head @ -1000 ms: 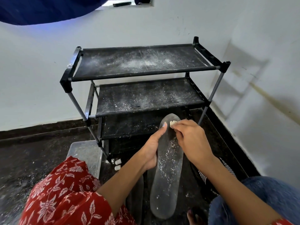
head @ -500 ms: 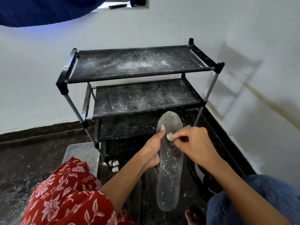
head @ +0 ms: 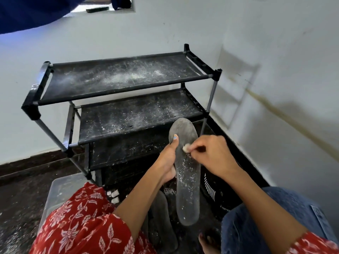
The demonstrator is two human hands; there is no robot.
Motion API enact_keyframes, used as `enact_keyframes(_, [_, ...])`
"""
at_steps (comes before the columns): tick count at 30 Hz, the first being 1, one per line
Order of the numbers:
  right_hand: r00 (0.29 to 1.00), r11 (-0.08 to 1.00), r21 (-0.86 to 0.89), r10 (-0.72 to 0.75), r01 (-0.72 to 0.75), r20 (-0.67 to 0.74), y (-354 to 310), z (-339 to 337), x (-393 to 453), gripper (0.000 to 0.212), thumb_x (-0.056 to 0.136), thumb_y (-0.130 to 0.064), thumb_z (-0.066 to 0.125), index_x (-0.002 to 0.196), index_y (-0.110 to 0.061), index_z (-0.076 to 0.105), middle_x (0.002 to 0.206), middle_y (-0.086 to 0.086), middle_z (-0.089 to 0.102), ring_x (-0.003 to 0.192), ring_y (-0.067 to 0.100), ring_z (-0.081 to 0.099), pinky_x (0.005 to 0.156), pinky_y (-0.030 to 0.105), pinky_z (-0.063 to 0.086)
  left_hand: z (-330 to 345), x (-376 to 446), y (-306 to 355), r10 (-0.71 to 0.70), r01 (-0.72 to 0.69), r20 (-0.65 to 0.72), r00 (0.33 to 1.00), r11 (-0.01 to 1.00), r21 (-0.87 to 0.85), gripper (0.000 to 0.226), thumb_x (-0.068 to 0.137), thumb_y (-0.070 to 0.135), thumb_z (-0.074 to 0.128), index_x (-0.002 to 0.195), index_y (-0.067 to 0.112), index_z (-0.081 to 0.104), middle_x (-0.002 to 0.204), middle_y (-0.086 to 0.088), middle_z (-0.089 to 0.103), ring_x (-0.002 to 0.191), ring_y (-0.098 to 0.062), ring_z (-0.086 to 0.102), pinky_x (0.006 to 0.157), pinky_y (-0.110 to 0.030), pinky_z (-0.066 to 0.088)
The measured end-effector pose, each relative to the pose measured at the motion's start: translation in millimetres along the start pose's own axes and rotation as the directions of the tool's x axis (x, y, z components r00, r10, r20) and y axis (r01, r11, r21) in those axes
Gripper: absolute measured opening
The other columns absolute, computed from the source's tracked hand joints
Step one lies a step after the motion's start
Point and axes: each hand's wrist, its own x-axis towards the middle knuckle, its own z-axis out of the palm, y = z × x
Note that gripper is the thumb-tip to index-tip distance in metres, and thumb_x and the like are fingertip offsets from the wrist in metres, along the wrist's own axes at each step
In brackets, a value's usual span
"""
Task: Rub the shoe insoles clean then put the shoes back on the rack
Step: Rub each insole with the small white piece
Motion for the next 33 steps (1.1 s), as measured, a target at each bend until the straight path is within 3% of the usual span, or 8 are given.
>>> enact_keyframes(3, [0.975,0.998,-0.003,-0.054,0.055,-0.215,12,-5,10,0.018,0.079,-0.006,0.069,0.093,-0.014,0.075,0.090,-0.004,0.071,0.081,0.005,0.064,0.081,0.008,0.044,4,4,-1,0.005,-0.005,0.012,1.000,1.000,0.025,0.046,0.100,0.042,0.033,0.108,0.009,0.064,0.100,-0.013,0.072,0.090,-0.023,0.070,0.082,-0.035,0.054])
enact_keyframes(8, [0.989,0.985,-0.152,-0.096,0.078,-0.111,19,3,18,0.019,0.081,-0.004,0.065,0.096,-0.013,0.075,0.095,0.002,0.072,0.090,0.019,0.065,0.084,0.033,0.052,7,5,-3,0.005,-0.005,0.022,1.000,1.000,0.009,0.047,0.101,0.041,0.031,0.101,0.007,0.063,0.087,-0.010,0.074,0.077,-0.019,0.072,0.070,-0.030,0.058])
enact_keyframes(13, [0.993,0.974,-0.196,0.115,-0.111,0.012,17,2,7,0.014,0.084,-0.020,0.065,0.088,-0.015,0.076,0.090,0.000,0.073,0.086,0.020,0.066,0.079,0.026,0.051,2,4,2,-0.007,0.007,-0.031,1.000,1.000,0.001,0.052,0.099,0.045,0.033,0.117,0.003,0.058,0.100,-0.015,0.071,0.087,-0.024,0.070,0.073,-0.034,0.058])
enact_keyframes(17, [0.983,0.994,-0.096,0.025,-0.043,-0.182,14,5,10,0.019,0.083,-0.008,0.064,0.098,-0.012,0.074,0.095,0.000,0.071,0.087,0.014,0.066,0.083,0.024,0.051,1,4,0,-0.019,0.019,-0.033,0.999,1.000,0.008,0.052,0.100,0.044,0.031,0.120,0.004,0.058,0.105,-0.015,0.070,0.095,-0.025,0.067,0.079,-0.035,0.054])
enact_keyframes(21, [0.994,0.984,-0.180,-0.008,-0.011,-0.107,13,14,13,0.019,0.086,-0.009,0.062,0.101,-0.013,0.073,0.098,0.002,0.070,0.094,0.019,0.064,0.087,0.031,0.051,2,2,2,-0.023,0.023,-0.034,0.999,1.000,-0.017,0.051,0.100,0.045,0.032,0.108,0.005,0.062,0.093,-0.013,0.073,0.089,-0.025,0.069,0.079,-0.036,0.054])
enact_keyframes(27, [0.982,0.978,-0.091,0.185,-0.187,-0.024,10,11,-1,0.012,0.083,-0.019,0.067,0.090,-0.016,0.076,0.091,0.000,0.073,0.079,0.017,0.067,0.078,0.025,0.053,-10,7,7,-0.001,-0.002,-0.068,0.998,0.999,-0.040,0.061,0.098,0.050,0.031,0.126,0.002,0.054,0.116,-0.017,0.066,0.104,-0.027,0.066,0.087,-0.039,0.052])
enact_keyframes(30, [0.979,0.996,-0.025,0.074,-0.080,-0.189,8,12,5,0.016,0.083,-0.010,0.066,0.096,-0.014,0.075,0.095,0.000,0.072,0.084,0.015,0.067,0.082,0.024,0.051,-9,6,8,0.019,-0.019,-0.049,0.999,1.000,0.000,0.053,0.099,0.047,0.030,0.115,0.006,0.060,0.100,-0.012,0.071,0.090,-0.023,0.069,0.078,-0.035,0.055])
enact_keyframes(33, [0.993,0.991,-0.128,-0.048,0.034,-0.109,8,21,9,0.019,0.086,-0.007,0.061,0.100,-0.013,0.073,0.096,0.002,0.070,0.092,0.018,0.064,0.084,0.034,0.052,-8,8,6,0.021,-0.020,-0.061,0.998,1.000,0.010,0.050,0.099,0.046,0.031,0.108,0.007,0.062,0.091,-0.010,0.073,0.084,-0.021,0.070,0.073,-0.033,0.055])
